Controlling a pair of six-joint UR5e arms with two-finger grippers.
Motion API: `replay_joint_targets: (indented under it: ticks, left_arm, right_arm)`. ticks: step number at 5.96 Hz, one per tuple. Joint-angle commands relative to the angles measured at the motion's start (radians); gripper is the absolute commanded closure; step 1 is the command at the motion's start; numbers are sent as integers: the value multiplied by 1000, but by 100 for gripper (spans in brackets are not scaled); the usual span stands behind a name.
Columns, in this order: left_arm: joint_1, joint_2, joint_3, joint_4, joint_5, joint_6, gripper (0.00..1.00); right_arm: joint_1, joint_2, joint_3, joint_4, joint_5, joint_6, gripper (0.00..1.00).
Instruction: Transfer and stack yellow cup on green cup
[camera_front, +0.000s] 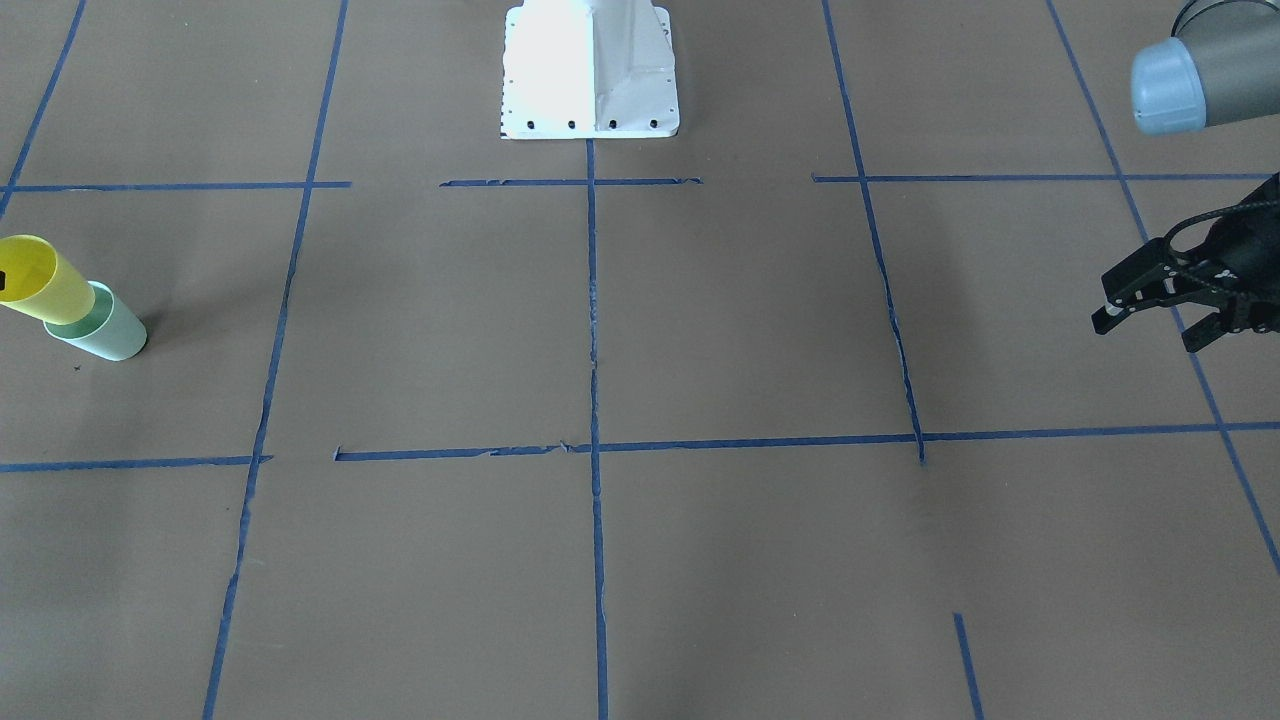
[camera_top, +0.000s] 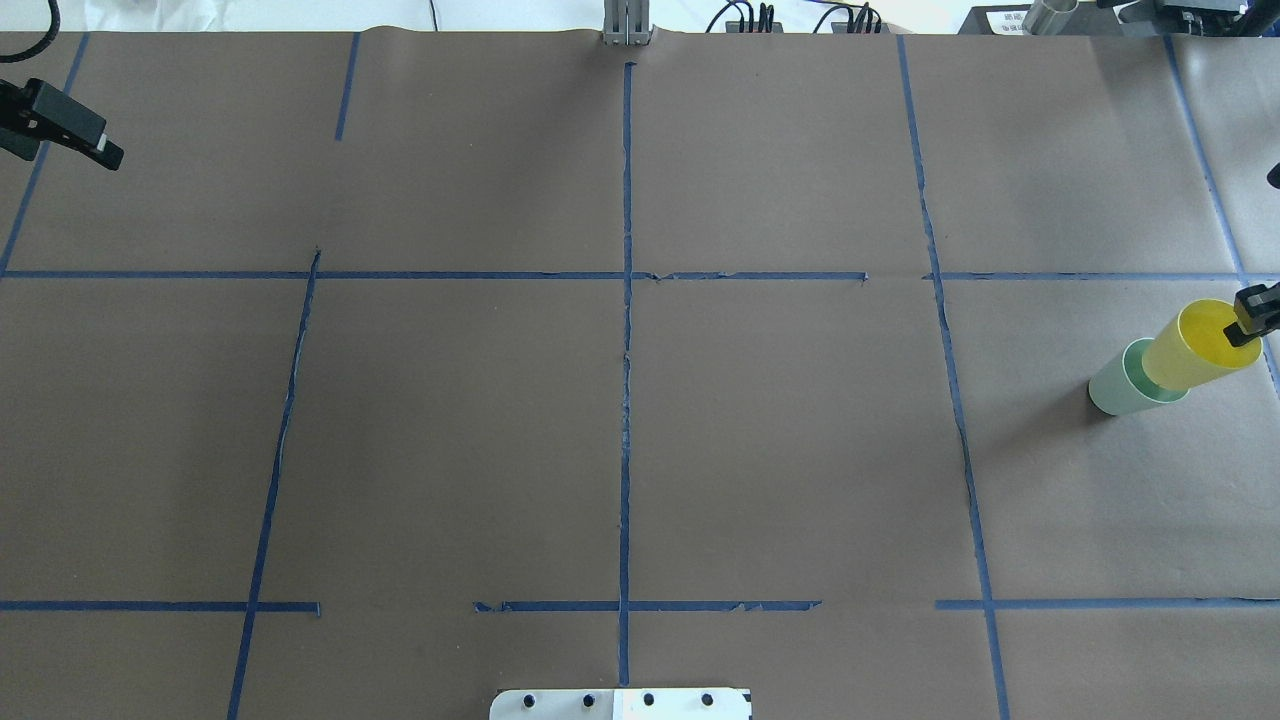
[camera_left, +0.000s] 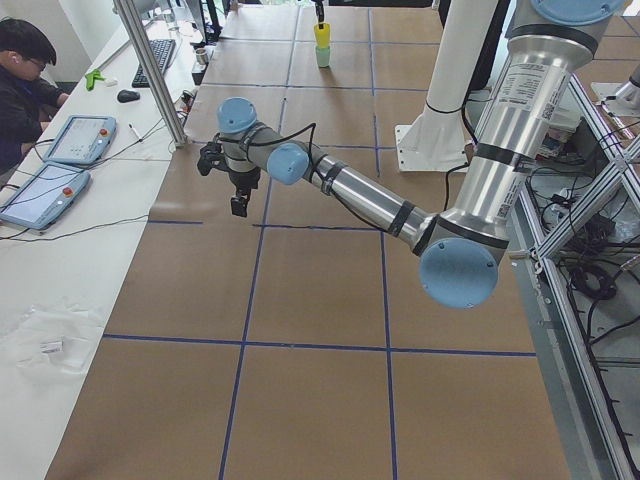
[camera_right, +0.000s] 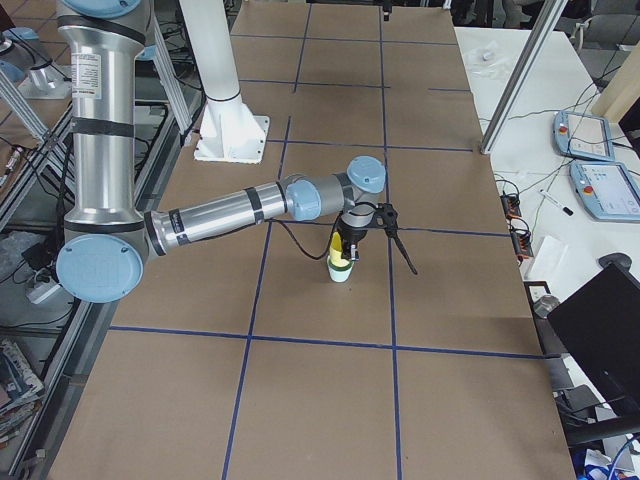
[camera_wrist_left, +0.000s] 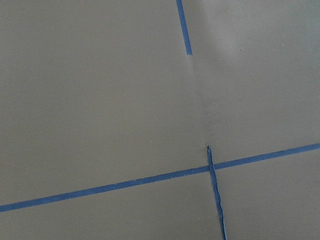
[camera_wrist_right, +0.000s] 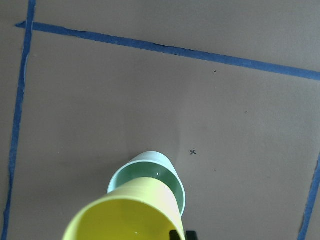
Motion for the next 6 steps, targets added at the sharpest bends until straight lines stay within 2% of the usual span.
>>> replay_joint_targets:
  ticks: [1,4,5,6]
  left_arm:
    - [1,0,0,0,1,0,0]
    - [1,0,0,0,1,-2,0]
    - [1,0,1,0,1,-2,0]
    - [1,0,0,0,1,-2,0]
  right_arm:
    - [-18,34,-30,0,-2,1,100]
    - [-27,34,-38,0,-6,-2,100]
    - [-42,35,-37,3,-5,-10,29]
    - [-42,34,-32,3,-6,-5,0]
